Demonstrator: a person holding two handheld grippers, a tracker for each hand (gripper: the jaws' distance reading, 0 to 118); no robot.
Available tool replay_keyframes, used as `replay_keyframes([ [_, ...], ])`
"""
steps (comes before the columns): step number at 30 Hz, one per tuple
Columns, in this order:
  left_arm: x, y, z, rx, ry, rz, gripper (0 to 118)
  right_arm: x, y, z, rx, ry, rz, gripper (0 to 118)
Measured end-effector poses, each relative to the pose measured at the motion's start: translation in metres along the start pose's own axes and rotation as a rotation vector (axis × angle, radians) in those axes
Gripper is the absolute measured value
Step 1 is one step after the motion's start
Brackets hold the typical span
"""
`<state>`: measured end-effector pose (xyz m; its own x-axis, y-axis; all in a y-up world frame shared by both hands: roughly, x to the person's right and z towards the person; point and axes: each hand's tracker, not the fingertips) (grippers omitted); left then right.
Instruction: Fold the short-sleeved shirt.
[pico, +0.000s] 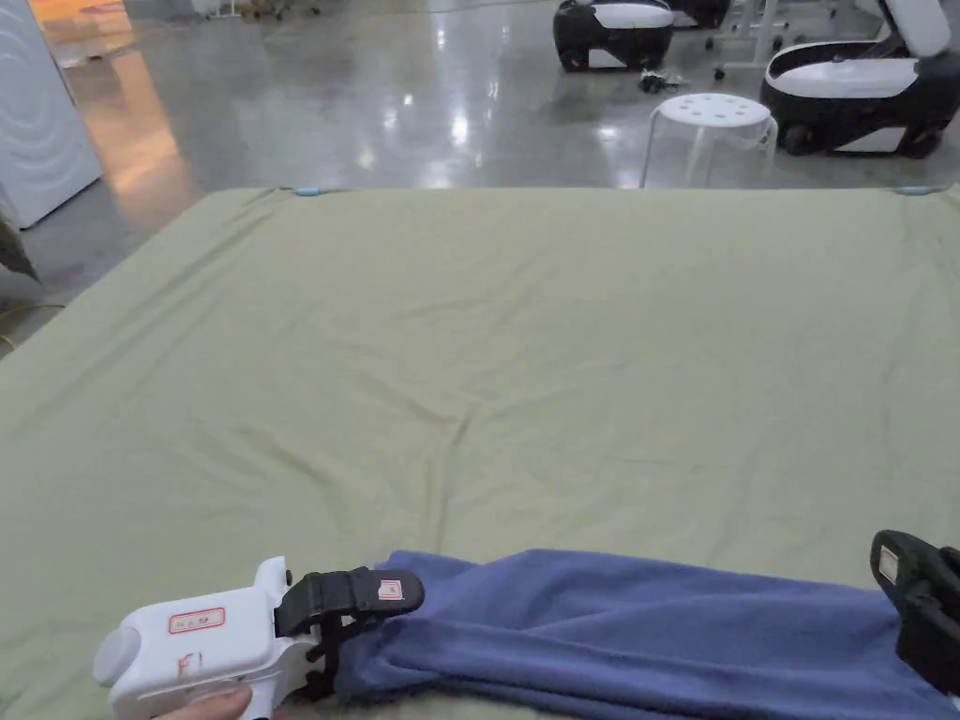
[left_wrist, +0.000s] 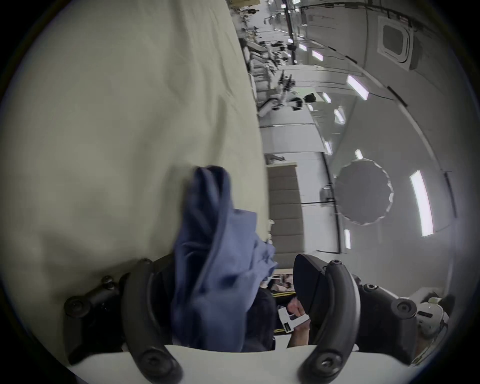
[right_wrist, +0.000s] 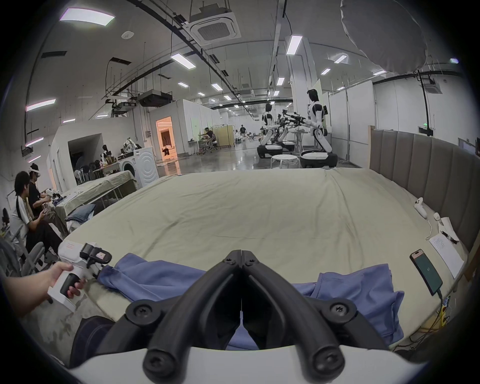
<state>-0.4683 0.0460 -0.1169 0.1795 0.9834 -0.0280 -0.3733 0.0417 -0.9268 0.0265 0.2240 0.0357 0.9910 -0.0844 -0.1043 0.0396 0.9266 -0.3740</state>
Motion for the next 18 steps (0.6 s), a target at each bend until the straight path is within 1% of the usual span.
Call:
replay_keyframes([
  [2, -0.001, 0.005, -0.018, -0.007, -0.025, -0.015, 83, 0.0, 0.002, -0.006, -0.007, -0.001, -0.007, 1],
  [3, 0.0, 0.008, -0.022, -0.002, -0.014, -0.013, 74, 0.0, 0.003, -0.008, -0.009, -0.004, -0.012, 1],
  [4, 0.003, 0.009, -0.024, -0.002, 0.006, -0.01, 49, 0.0, 0.004, -0.009, -0.008, -0.005, -0.016, 1],
  [5, 0.007, 0.008, -0.024, 0.01, 0.128, -0.01, 8, -0.001, 0.005, -0.01, -0.009, -0.006, -0.02, 1],
  [6, 0.01, 0.006, -0.026, 0.034, 0.361, -0.07, 8, 0.0, 0.005, -0.011, -0.01, -0.004, -0.025, 1],
  [7, 0.009, 0.003, -0.026, 0.054, 0.461, -0.114, 8, 0.0, 0.005, -0.011, -0.01, -0.002, -0.027, 1],
  [8, 0.022, -0.006, -0.024, 0.064, 0.282, -0.09, 8, -0.001, 0.004, -0.012, -0.011, 0.002, -0.027, 1],
  [9, 0.034, -0.009, -0.02, 0.116, 0.364, -0.079, 8, -0.001, 0.004, -0.012, -0.014, 0.004, -0.025, 1],
  [10, 0.044, -0.011, -0.016, 0.142, 0.4, -0.108, 8, 0.0, 0.004, -0.012, -0.017, 0.004, -0.023, 1],
  [11, 0.059, -0.012, -0.011, 0.167, 0.432, -0.192, 8, 0.0, 0.003, -0.012, -0.016, 0.004, -0.021, 1],
  [12, 0.069, -0.014, -0.002, 0.217, 0.579, -0.244, 8, 0.001, 0.003, -0.01, -0.014, 0.004, -0.024, 1],
  [14, 0.088, -0.012, 0.007, 0.25, 0.779, -0.338, 8, 0.004, 0.003, -0.007, -0.012, 0.017, -0.037, 1],
  [15, 0.097, -0.011, 0.01, 0.268, 0.86, -0.343, 8, 0.005, 0.003, -0.004, -0.005, 0.025, -0.044, 1],
  [16, 0.106, -0.013, 0.009, 0.292, 0.897, -0.347, 8, 0.006, 0.002, -0.002, 0.004, 0.031, -0.049, 1],
  [18, 0.129, -0.027, -0.007, 0.299, 0.941, -0.438, 8, 0.006, 0.0, -0.001, 0.003, 0.035, -0.042, 1],
])
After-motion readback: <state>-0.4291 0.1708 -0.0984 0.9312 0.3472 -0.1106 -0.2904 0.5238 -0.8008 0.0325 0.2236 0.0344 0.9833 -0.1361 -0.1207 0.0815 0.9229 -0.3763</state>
